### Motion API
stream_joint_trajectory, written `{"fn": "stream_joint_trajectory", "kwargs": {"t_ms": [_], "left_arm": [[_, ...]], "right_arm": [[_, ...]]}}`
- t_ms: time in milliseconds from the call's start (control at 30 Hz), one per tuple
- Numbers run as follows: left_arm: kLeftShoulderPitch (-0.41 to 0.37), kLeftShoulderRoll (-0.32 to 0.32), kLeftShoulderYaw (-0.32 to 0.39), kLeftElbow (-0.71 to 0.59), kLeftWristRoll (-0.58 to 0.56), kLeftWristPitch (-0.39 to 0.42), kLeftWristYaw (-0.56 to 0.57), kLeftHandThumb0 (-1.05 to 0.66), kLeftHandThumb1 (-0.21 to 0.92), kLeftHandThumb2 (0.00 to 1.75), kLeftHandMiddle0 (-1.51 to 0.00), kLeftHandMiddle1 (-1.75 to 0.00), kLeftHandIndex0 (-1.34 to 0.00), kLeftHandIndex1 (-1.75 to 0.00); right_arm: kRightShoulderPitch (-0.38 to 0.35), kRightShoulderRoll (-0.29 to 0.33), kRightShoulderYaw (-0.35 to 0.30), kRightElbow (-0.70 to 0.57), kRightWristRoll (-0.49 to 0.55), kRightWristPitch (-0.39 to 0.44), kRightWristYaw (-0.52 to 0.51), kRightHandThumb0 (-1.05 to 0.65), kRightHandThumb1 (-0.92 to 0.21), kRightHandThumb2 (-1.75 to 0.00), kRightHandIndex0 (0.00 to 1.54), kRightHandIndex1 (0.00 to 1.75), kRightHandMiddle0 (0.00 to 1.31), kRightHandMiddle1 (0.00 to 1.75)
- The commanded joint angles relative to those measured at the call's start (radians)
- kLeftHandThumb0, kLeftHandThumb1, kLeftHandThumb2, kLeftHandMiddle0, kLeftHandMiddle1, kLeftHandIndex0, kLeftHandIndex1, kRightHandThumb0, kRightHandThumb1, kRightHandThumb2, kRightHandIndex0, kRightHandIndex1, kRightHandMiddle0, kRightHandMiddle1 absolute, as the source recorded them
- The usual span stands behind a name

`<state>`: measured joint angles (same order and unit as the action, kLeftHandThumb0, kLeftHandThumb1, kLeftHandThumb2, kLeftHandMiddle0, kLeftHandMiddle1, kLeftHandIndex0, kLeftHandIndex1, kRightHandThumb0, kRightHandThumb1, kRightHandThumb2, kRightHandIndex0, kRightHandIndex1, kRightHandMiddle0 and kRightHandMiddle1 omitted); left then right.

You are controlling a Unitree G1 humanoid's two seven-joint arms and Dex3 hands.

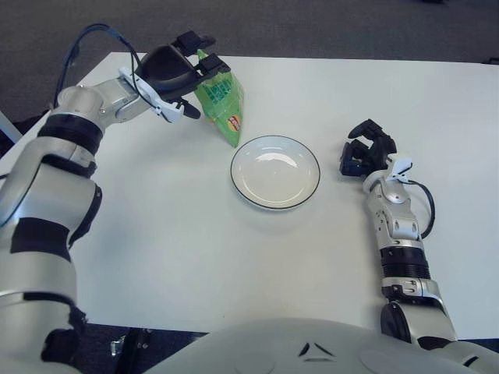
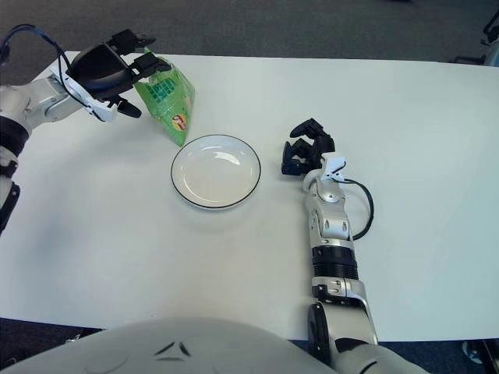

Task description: Put the snack into the plate.

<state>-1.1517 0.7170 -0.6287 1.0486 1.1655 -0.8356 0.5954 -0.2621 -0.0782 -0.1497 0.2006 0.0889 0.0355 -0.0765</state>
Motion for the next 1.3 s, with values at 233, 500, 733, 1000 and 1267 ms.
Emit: {"fn": "stream_joint_trajectory", "kwargs": {"t_ms": [233, 500, 733, 1000, 1267], "left_arm": [[-0.073, -0.031, -0.155, 0.092, 0.116, 0.016, 0.243, -1.05, 0.92, 0.46, 0.0, 0.0, 0.0, -0.01], [-0.098, -0.056, -0.224, 0.132, 0.133, 0.016, 0.283, -1.05, 0.92, 0.49, 0.0, 0.0, 0.0, 0.0], [-0.104, -0.08, -0.266, 0.15, 0.141, 0.031, 0.306, -1.05, 0.92, 0.51, 0.0, 0.0, 0.0, 0.0], [-0.098, -0.119, -0.326, 0.168, 0.166, 0.031, 0.375, -1.05, 0.92, 0.55, 0.0, 0.0, 0.0, 0.0], [-0.088, -0.177, -0.364, 0.243, 0.16, 0.09, 0.368, -1.05, 0.92, 0.53, 0.0, 0.0, 0.0, 0.0]], "right_arm": [[0.106, 0.03, 0.008, 0.061, -0.009, 0.017, -0.003, 0.0, -0.04, -1.63, 0.84, 1.71, 0.58, 1.75], [0.107, 0.029, 0.01, 0.059, -0.012, 0.018, -0.008, 0.0, -0.04, -1.63, 0.85, 1.7, 0.58, 1.75], [0.109, 0.033, 0.013, 0.058, -0.012, 0.013, -0.012, 0.0, -0.04, -1.63, 0.85, 1.7, 0.58, 1.75], [0.11, 0.034, 0.017, 0.055, -0.016, 0.015, -0.016, 0.0, -0.04, -1.63, 0.84, 1.71, 0.58, 1.75], [0.116, 0.037, 0.021, 0.048, -0.021, 0.012, -0.019, 0.0, -0.04, -1.63, 0.84, 1.71, 0.58, 1.75]]}}
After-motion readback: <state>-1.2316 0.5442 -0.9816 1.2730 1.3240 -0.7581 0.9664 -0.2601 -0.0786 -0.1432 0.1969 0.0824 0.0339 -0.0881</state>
